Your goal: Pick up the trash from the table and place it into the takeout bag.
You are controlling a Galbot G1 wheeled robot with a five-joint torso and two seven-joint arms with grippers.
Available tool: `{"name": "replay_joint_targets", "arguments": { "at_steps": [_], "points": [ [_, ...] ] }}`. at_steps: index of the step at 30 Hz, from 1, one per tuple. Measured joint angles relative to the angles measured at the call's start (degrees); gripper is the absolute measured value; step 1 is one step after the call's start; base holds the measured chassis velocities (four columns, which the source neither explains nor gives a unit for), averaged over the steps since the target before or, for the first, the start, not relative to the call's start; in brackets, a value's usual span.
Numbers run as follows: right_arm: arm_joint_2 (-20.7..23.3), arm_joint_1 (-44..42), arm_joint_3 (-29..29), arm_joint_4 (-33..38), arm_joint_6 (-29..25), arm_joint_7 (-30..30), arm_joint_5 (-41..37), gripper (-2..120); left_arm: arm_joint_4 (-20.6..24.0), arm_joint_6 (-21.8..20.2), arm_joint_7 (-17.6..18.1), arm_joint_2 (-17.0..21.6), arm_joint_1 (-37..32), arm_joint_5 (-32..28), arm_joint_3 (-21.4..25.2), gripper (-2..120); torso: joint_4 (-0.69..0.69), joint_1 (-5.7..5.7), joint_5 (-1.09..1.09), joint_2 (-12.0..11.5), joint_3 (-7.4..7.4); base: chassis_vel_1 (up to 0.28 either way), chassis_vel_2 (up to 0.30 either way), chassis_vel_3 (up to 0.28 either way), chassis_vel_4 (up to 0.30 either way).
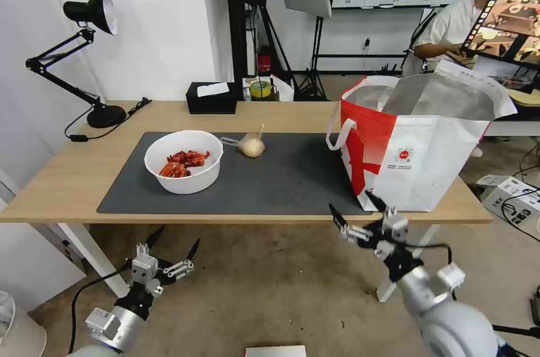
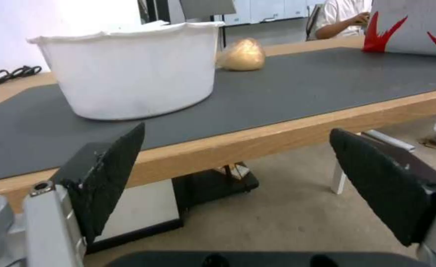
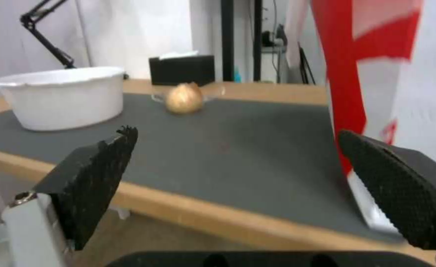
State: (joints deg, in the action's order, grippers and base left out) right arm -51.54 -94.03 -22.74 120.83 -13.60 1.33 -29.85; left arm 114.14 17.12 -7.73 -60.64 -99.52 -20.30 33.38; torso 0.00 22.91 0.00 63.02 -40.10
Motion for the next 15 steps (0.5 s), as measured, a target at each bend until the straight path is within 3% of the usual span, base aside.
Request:
{"name": "replay_joint_targets", "arguments": {
  "at_steps": [15],
  "points": [
    [-1.0,-0.5,2.8,-3.0,0.0,1.3,0.5,100,-0.8,0.0,-1.1,0.2,0.9,0.0,-0.5,100,0.00,0.01,0.00,0.0,-0.01,0.000,0.000,0.000,0.000]
  ]
}}
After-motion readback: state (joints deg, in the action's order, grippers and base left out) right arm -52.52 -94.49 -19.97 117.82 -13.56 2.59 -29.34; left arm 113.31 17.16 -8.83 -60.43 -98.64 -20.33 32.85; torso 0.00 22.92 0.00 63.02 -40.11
